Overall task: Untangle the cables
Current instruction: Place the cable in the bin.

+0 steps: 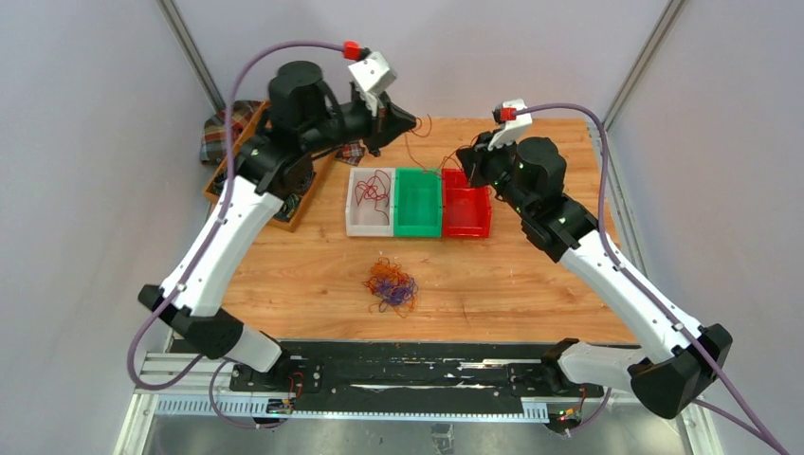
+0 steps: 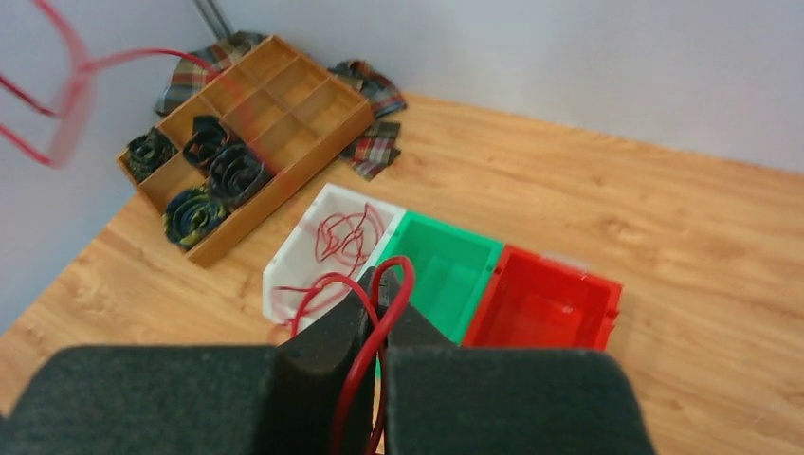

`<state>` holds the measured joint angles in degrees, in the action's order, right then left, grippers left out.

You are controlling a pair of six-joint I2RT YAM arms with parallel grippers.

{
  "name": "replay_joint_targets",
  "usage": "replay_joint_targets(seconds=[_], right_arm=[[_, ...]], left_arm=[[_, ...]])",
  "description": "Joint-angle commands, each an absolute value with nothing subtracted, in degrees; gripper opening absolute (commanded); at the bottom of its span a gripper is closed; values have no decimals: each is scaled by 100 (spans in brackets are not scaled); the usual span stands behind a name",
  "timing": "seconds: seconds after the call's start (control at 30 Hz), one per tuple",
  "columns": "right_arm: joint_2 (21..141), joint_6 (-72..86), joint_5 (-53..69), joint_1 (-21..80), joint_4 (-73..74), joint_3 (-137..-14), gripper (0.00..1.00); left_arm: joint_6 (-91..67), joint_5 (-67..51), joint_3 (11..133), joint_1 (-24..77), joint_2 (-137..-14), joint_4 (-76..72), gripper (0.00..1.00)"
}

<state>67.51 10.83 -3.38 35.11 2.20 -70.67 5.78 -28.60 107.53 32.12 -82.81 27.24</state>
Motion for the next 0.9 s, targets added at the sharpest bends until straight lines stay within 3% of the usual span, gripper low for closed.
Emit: replay_joint_targets(seconds=[0.0,0.4,0.87], right_arm=[[6819,1647,286,3410,-79,-6967,1],[8688,3053,1503,3417,-1471,-7342,1],[11266,4023,1784,3754,-2189,-8763,1]], left_arm=[[611,-2959,10873,3313,-8404,3092,0],[1088,-1611,9390,2936,-8071,2823,0],[961,-2038,9244,1988,-8582,2292,0]])
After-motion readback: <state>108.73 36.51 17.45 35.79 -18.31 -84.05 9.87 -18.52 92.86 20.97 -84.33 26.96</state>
